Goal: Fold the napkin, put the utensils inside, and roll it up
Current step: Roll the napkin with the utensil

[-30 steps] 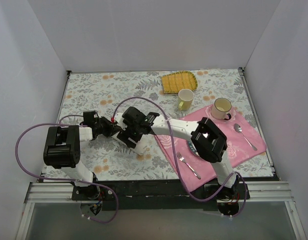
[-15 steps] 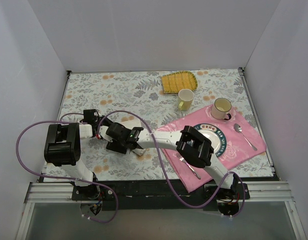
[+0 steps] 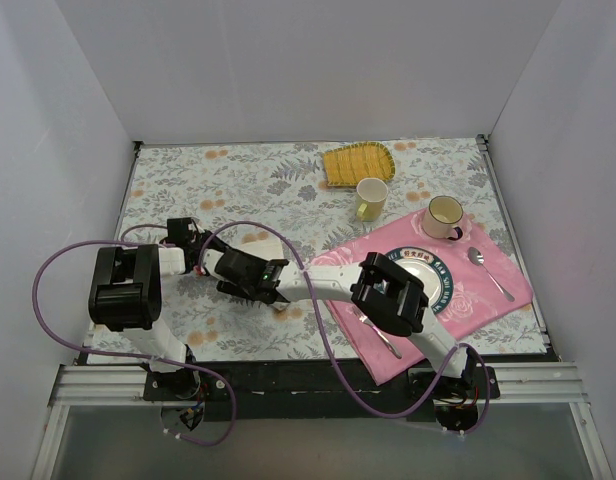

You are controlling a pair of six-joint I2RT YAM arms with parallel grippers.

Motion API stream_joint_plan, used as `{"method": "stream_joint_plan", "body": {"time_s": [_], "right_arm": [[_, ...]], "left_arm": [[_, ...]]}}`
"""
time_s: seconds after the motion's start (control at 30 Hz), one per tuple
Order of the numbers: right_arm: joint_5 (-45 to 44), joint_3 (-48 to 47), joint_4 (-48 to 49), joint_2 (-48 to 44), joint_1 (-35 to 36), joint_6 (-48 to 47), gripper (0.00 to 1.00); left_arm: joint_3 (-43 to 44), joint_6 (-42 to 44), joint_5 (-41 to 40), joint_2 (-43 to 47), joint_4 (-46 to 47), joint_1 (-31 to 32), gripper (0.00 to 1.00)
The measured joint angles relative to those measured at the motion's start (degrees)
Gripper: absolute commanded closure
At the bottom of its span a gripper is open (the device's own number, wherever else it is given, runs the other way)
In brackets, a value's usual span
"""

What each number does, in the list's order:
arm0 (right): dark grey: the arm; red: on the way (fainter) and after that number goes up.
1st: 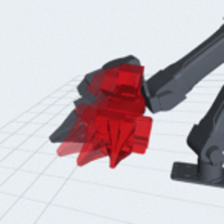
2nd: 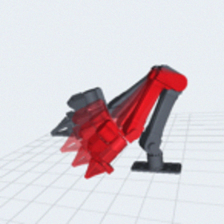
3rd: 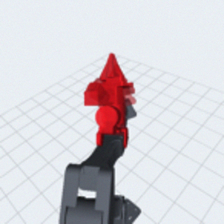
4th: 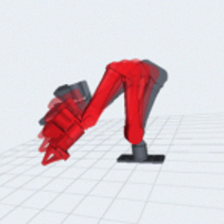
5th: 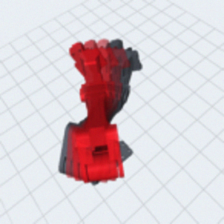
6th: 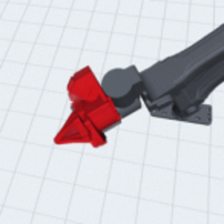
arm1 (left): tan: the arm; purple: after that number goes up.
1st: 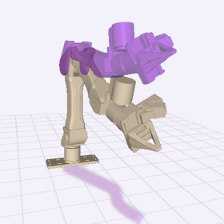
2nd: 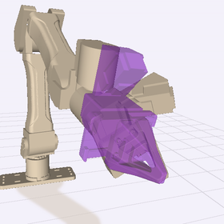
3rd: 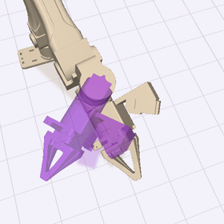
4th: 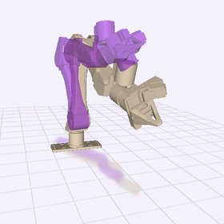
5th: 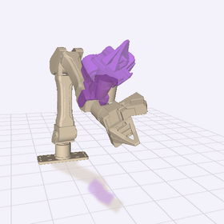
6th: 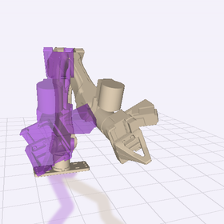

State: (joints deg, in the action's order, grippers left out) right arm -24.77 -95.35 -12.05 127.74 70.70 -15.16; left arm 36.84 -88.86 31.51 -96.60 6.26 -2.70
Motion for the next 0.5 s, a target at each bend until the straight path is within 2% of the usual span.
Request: {"method": "stream_joint_plan", "body": {"time_s": [0.13,0.2,0.23,0.4,0.47,0.5], "right_arm": [[0.76,0.90,0.72,-0.20,-0.02,1.20,0.48],[1.18,1.44,1.49,-0.28,-0.07,1.68,0.62],[1.88,1.70,1.70,-0.33,-0.15,1.99,0.72],[5.38,2.12,2.19,-0.48,-1.38,3.04,0.80],[7.85,2.08,1.95,-0.66,-2.27,3.52,0.85],[9.05,1.92,1.79,-0.68,-2.64,3.87,0.87]], "left_arm": [[0.81,0.46,0.31,-0.44,-0.90,0.02,0.93],[1.09,0.76,0.28,-0.44,-1.55,0.02,0.93],[1.31,1.05,0.31,-0.46,-1.90,0.02,0.93],[2.95,2.34,-0.09,-0.46,-4.87,0.04,0.89],[4.11,2.89,-0.59,-0.44,-6.84,0.20,0.83],[5.05,3.15,-1.01,-0.37,-8.31,0.26,0.78]]}}
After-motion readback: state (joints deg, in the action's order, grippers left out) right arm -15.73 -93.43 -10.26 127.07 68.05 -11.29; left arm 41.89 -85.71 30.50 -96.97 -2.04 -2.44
